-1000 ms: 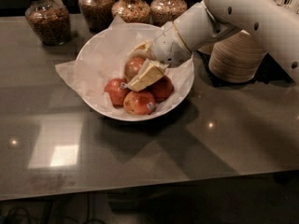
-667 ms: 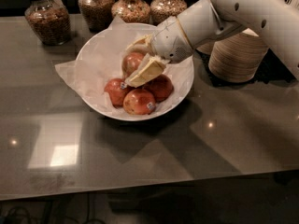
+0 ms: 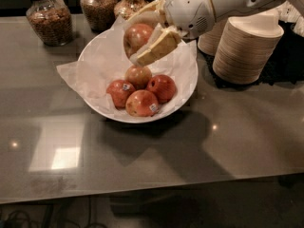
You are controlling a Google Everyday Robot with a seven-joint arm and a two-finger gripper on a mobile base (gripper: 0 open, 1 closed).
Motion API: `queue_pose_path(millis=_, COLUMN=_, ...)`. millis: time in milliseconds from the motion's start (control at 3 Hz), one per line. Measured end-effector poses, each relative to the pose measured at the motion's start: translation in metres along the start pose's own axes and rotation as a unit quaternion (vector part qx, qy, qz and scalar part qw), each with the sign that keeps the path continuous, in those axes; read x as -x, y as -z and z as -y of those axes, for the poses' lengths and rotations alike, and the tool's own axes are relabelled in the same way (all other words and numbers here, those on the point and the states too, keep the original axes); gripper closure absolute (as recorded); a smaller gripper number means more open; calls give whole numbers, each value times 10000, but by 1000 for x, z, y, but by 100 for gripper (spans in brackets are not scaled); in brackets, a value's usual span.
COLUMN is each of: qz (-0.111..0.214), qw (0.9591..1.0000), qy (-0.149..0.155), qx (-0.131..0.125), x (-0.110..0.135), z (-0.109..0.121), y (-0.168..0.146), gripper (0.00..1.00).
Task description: Pick apple from white bowl
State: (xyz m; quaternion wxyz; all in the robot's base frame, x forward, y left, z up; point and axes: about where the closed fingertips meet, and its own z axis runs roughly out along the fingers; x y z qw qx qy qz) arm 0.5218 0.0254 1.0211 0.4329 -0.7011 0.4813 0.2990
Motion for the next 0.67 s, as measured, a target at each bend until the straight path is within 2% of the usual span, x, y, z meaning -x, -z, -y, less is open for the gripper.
queue_pose_path(millis=333, qz=-174, qw=9994, qy=-285, qx=45, x=18, z=-38, y=18, gripper=100)
queue_pose_path(millis=667, qz=-174, qw=9994, qy=-285, qx=45, x=18, z=-38, y=18, gripper=100)
